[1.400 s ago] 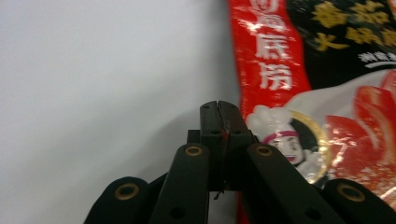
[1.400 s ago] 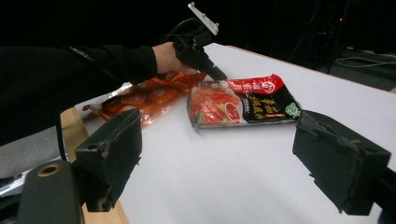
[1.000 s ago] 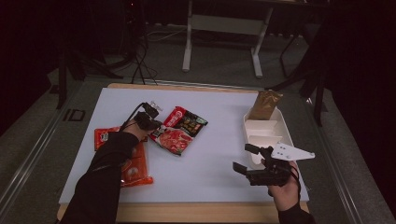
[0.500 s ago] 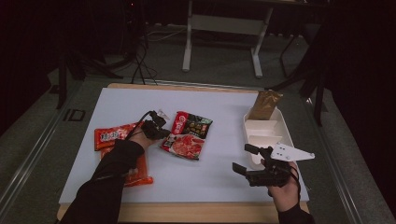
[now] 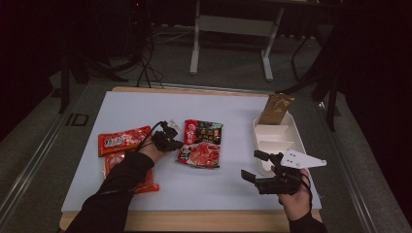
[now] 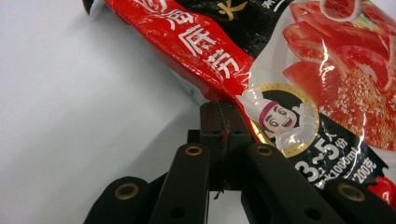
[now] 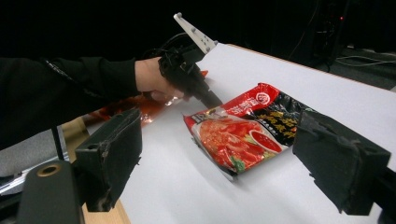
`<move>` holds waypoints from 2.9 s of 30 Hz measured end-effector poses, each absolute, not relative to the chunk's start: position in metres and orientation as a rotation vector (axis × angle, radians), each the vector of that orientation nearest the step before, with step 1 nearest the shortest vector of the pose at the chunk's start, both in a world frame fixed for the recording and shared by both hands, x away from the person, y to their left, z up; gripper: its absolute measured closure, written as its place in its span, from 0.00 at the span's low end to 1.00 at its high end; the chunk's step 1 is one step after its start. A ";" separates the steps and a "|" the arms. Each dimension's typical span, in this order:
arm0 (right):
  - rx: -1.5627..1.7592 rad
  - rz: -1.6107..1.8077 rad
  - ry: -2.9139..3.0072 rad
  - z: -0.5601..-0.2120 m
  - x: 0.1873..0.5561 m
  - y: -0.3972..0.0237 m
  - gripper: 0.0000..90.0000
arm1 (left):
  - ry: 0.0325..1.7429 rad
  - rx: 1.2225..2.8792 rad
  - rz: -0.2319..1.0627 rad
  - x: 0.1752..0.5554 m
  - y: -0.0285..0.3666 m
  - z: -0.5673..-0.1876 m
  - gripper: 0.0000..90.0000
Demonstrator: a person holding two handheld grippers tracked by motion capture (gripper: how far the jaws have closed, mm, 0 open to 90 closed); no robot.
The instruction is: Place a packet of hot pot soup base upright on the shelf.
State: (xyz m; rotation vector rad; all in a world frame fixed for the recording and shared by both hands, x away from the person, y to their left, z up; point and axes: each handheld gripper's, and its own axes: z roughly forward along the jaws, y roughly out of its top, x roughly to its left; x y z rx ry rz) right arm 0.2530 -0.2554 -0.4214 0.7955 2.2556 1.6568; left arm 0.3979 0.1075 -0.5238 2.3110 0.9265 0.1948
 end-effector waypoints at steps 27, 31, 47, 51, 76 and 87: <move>0.794 1.650 2.253 -0.422 0.252 -0.257 0.17 | 0.907 2.299 0.160 0.391 0.092 -0.520 1.00; 0.794 1.650 2.253 -0.422 0.252 -0.257 0.17 | 0.953 2.255 0.192 0.394 0.098 -0.510 0.99; 0.791 1.645 2.257 -0.423 0.252 -0.257 0.17 | 1.044 2.131 0.256 0.431 0.091 -0.483 0.69; 0.794 1.644 2.263 -0.425 0.251 -0.257 0.17 | 1.064 2.123 0.291 0.439 0.088 -0.488 0.67; 0.781 1.651 2.295 -0.430 0.251 -0.253 0.17 | 1.158 2.144 0.169 0.477 0.070 -0.535 0.60; 0.775 1.647 2.295 -0.430 0.252 -0.253 0.17 | 1.222 2.140 0.156 0.473 0.057 -0.534 0.89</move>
